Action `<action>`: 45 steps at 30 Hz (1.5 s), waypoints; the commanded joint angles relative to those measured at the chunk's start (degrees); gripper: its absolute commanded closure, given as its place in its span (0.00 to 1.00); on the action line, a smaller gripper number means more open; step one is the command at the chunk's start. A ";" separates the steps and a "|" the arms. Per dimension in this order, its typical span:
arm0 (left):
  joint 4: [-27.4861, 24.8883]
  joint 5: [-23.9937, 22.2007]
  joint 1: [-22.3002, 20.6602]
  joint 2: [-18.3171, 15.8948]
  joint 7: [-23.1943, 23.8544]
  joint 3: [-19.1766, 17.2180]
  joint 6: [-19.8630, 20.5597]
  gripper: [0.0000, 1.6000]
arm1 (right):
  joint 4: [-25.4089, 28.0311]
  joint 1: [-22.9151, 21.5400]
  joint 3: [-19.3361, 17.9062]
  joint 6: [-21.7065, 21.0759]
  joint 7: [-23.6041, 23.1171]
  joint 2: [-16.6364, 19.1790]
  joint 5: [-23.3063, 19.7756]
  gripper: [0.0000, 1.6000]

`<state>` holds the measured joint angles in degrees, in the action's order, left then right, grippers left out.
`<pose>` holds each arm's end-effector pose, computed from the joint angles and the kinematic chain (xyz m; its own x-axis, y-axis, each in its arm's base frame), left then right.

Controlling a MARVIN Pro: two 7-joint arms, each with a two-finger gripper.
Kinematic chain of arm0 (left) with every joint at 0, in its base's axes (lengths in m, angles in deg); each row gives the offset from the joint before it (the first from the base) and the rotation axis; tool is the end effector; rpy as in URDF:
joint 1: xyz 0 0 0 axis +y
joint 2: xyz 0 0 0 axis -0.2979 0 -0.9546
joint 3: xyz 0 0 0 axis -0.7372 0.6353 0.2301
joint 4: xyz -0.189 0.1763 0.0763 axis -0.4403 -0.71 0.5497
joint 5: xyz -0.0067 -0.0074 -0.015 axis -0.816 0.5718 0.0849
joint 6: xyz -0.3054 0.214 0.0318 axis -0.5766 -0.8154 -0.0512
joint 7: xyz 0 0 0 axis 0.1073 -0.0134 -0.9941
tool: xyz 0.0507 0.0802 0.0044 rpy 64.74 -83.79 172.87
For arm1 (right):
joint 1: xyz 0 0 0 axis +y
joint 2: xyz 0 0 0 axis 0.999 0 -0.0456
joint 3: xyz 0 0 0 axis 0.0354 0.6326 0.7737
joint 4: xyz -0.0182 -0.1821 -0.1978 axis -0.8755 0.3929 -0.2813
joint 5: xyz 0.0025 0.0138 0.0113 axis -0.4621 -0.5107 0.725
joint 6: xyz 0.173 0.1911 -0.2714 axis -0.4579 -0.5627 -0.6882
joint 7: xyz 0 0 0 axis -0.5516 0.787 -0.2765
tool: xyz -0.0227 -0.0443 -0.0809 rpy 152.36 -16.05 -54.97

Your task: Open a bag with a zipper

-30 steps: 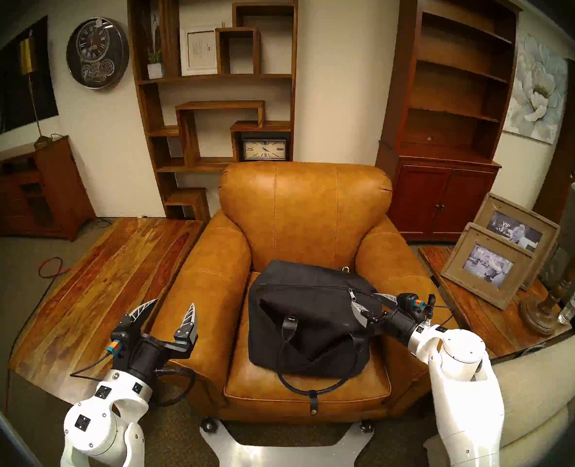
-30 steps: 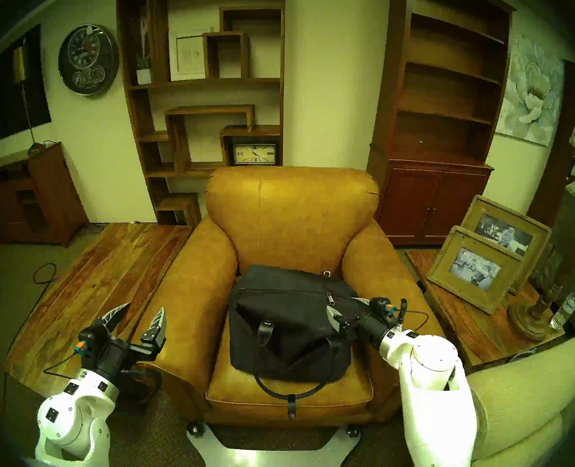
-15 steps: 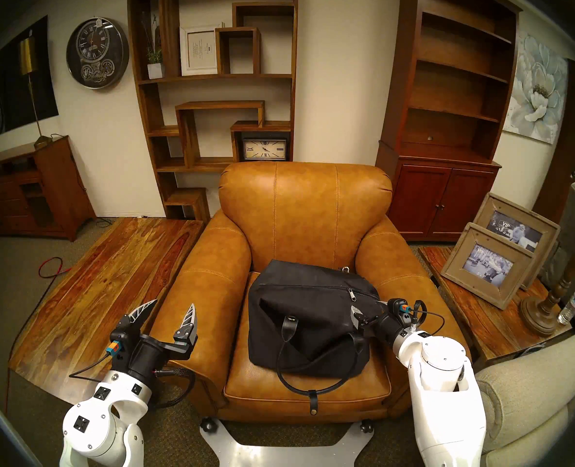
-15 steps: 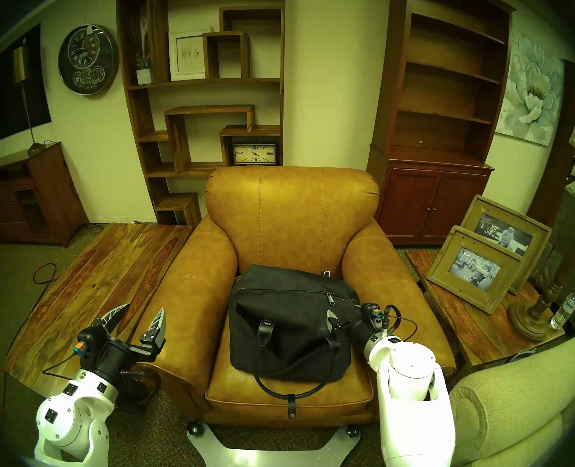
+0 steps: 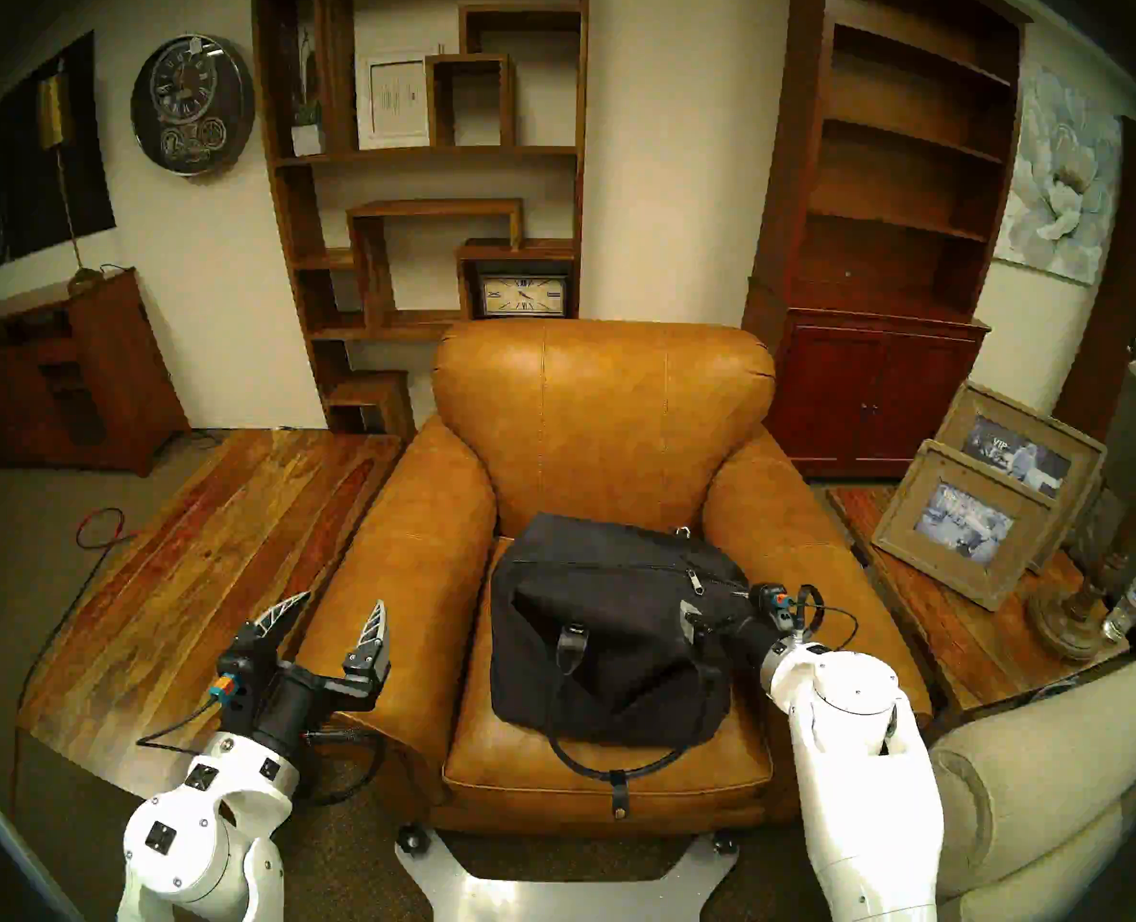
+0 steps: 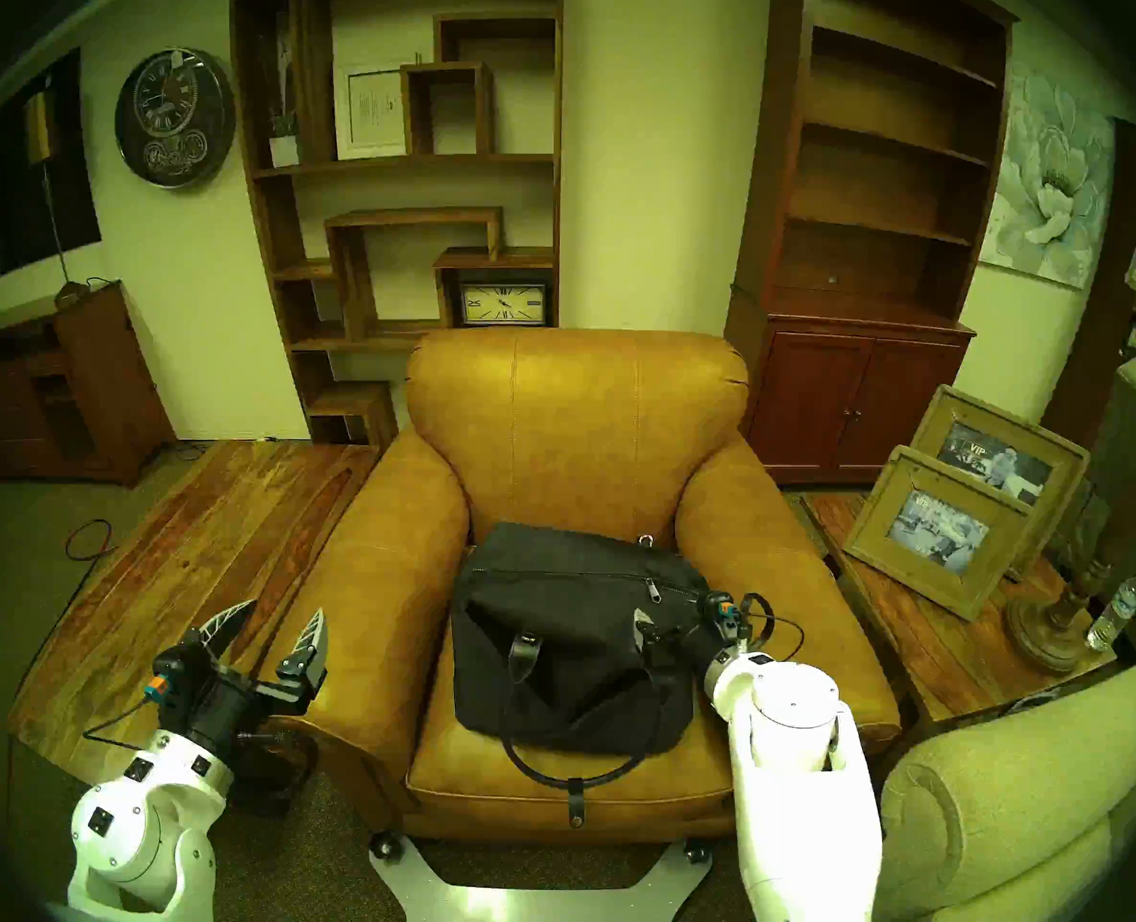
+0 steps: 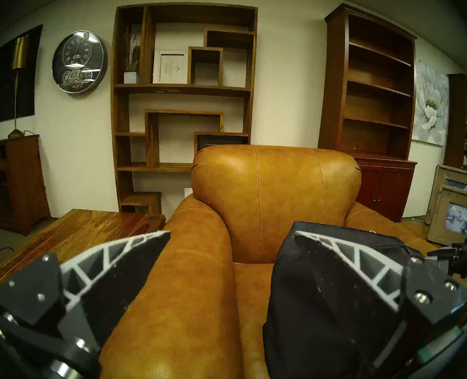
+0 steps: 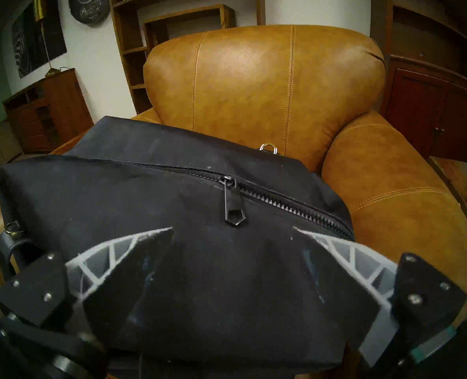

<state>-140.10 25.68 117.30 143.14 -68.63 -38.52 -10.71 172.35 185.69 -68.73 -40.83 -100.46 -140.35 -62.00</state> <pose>0.2793 0.0735 -0.2519 0.0540 0.0454 0.9975 -0.0833 -0.9953 0.0498 0.4293 -0.0387 -0.3453 0.4130 0.0622 0.9086 0.2748 -0.9597 -0.0592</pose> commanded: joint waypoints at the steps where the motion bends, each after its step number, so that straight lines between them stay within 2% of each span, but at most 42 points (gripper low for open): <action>1: -1.40 0.10 -0.20 -0.03 -0.07 -0.01 -0.08 0.00 | -0.16 -3.28 0.28 0.06 -0.28 0.28 -0.24 0.15; 2: -1.40 0.10 -0.20 -0.03 -0.07 -0.01 -0.08 0.00 | -1.20 -3.97 0.36 0.15 -0.43 0.42 -0.21 0.20; 5: -1.40 0.11 -0.20 -0.03 -0.07 -0.01 -0.08 0.00 | -2.43 -4.73 0.43 0.42 -0.44 0.57 -0.09 0.22; 8: -1.41 0.11 -0.20 -0.02 -0.06 -0.01 -0.07 0.00 | -3.16 -5.24 0.40 0.56 -0.42 0.61 -0.13 0.30; 15: -1.41 0.12 -0.20 -0.01 -0.06 -0.01 -0.06 0.00 | -4.62 -6.15 0.42 0.97 -0.46 0.68 -0.20 0.40; 16: -1.42 0.12 -0.20 -0.01 -0.06 -0.01 -0.06 0.00 | -4.92 -6.33 0.42 1.09 -0.49 0.68 -0.25 0.51; 17: -1.42 0.13 -0.20 -0.01 -0.06 -0.01 -0.06 0.00 | -5.04 -6.41 0.40 1.15 -0.49 0.65 -0.30 0.54; 25: -1.43 0.14 -0.20 0.01 -0.06 -0.01 -0.05 0.00 | -6.20 -7.22 0.76 1.27 -0.43 0.05 -0.59 0.59; 30: -1.43 0.14 -0.20 0.01 -0.05 -0.02 -0.05 0.00 | -6.15 -7.16 1.22 1.31 -0.55 -0.19 -0.47 0.67; 32: -1.43 0.15 -0.20 0.02 -0.05 -0.02 -0.04 0.00 | -6.06 -6.99 1.28 1.38 -0.53 -0.22 -0.41 0.94; 33: -1.43 0.15 -0.20 0.02 -0.05 -0.02 -0.04 0.00 | -5.97 -6.83 1.32 1.44 -0.53 -0.22 -0.36 0.97; 35: -1.44 0.15 -0.20 0.02 -0.05 -0.02 -0.04 0.00 | -5.42 -6.19 1.55 1.67 -0.71 -0.09 -0.18 1.00; 45: -1.44 0.16 -0.20 0.04 -0.04 -0.02 -0.03 0.00 | -1.67 -3.30 1.37 1.54 -0.85 0.02 -0.08 1.00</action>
<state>-140.15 25.72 117.22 143.22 -68.61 -38.54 -10.71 167.40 181.29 -67.57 -39.54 -101.06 -140.38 -62.19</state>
